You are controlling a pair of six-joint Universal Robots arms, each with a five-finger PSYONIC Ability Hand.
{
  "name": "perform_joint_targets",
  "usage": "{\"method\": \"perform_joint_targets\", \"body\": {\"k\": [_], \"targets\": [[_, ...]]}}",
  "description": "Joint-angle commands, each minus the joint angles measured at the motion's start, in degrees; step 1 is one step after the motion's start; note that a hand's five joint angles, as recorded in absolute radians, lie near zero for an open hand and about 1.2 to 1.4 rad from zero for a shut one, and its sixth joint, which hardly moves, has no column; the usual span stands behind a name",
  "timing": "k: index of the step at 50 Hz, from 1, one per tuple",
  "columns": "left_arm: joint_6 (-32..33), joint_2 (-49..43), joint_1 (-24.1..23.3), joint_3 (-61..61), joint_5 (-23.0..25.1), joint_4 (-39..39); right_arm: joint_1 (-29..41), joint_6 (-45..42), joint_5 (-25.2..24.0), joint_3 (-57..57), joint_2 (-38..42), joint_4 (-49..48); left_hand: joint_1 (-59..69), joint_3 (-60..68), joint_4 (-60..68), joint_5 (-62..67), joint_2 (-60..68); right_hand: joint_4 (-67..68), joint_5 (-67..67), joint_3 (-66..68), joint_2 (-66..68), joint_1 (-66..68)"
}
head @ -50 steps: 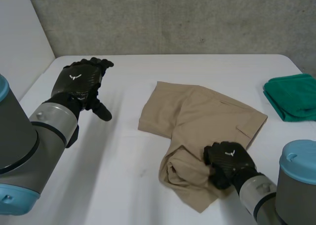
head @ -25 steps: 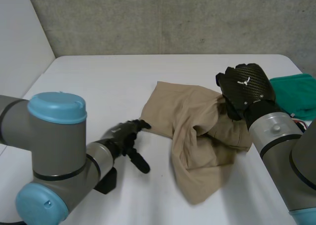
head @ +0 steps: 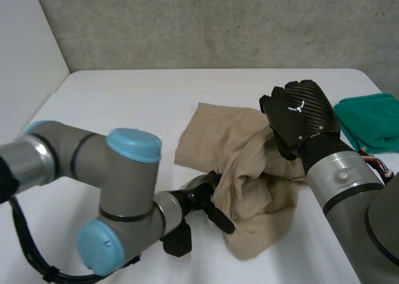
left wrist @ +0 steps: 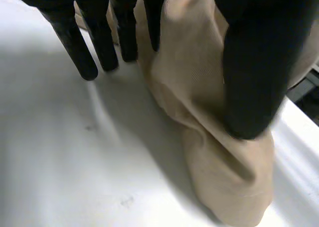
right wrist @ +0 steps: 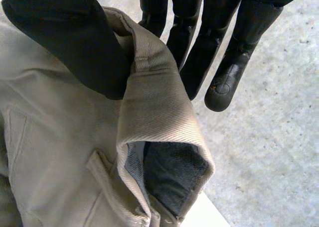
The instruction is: Fold the laundry.
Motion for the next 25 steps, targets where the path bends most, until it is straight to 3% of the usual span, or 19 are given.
{"method": "perform_joint_targets", "body": {"k": [1,8,12,14,18,25], "targets": [[0.1,-1.6,-2.0,3.5,-2.0,0.2,0.0,-0.6,0.0,-0.7,-2.1,0.0,51.5,52.6,52.4,52.5,51.9,12.0,13.9,12.8,13.4,24.0],[2.0,10.1,0.3,1.9,-4.5,0.5,-0.4,-6.6,0.2,-3.4,-2.0,1.2,54.9,56.1,55.9,56.0,55.4,12.0,13.9,12.8,13.4,24.0],[9.8,18.5,6.0,0.5,-5.6,0.3,-0.8,-10.5,0.6,-6.8,-1.9,4.4,54.9,56.1,55.9,56.0,55.4,12.0,13.9,12.8,13.4,24.0],[17.1,22.2,8.8,0.4,-5.6,0.0,-0.9,-11.2,1.2,-9.9,-1.9,8.1,54.9,56.1,55.9,56.0,55.4,12.0,13.9,12.8,13.4,24.0],[28.6,25.4,9.9,0.2,-6.1,-1.4,-0.8,-11.0,1.1,-15.7,-0.6,17.5,54.9,56.1,55.9,56.0,55.4,12.0,13.9,12.8,13.4,24.0],[39.8,25.1,9.6,-0.7,-12.3,-2.1,-0.3,-5.5,0.6,-23.3,7.0,28.3,54.9,56.1,55.9,56.0,55.4,12.0,13.9,12.8,13.4,24.0]]}}
